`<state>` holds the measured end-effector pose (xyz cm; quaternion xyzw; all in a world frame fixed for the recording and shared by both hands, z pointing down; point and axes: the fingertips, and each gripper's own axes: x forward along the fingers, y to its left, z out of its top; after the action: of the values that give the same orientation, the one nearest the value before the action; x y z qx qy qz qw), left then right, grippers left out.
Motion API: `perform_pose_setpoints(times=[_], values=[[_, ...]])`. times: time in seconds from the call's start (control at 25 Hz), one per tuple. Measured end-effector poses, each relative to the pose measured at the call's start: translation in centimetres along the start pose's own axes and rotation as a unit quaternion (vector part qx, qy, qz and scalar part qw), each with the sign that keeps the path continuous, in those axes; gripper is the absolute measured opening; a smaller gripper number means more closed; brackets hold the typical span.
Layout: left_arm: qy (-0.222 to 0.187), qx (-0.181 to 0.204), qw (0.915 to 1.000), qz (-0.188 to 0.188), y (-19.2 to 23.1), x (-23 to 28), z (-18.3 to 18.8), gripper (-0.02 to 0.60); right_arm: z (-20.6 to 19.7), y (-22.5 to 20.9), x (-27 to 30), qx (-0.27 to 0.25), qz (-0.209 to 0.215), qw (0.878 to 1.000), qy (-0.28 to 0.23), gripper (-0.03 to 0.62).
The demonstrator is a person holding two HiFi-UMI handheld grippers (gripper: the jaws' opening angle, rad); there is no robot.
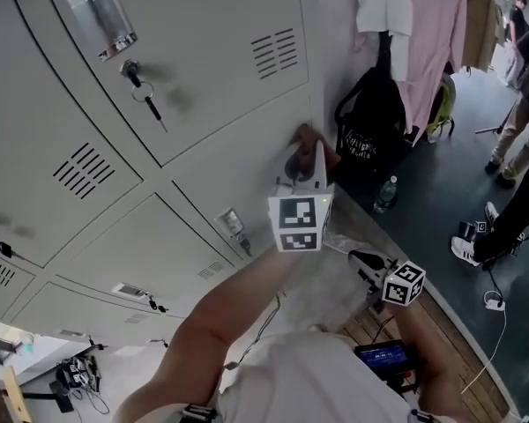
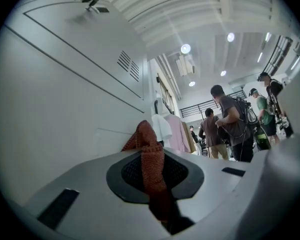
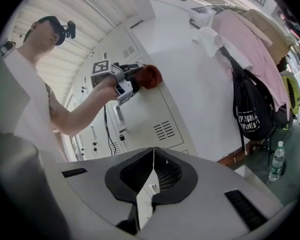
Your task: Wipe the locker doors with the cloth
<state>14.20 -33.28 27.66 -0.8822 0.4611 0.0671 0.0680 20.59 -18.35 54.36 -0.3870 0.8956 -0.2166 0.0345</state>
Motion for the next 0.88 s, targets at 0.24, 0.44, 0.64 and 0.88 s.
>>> perform_pose_setpoints(times=[0.24,0.44,0.64,0.88], values=[[-0.042,-0.011,0.9991,0.002,-0.7,2.2,4.0,0.037,0.0,-0.4,-0.3,0.004,0.000,1.000,-0.002,0.017],[-0.089,-0.049,0.9938,0.045,2.7,-2.8,5.9,0.038,-0.2,-0.4,1.0,0.002,0.019,1.000,0.009,0.017],[-0.099,-0.064,0.9887,0.093,6.7,-9.6,6.0,0.037,-0.5,0.9,3.8,-0.003,0.055,0.998,0.030,0.017],[-0.106,-0.025,0.9783,0.176,11.7,-18.4,7.7,0.038,-0.6,2.9,7.2,-0.018,0.097,0.994,0.051,0.017]])
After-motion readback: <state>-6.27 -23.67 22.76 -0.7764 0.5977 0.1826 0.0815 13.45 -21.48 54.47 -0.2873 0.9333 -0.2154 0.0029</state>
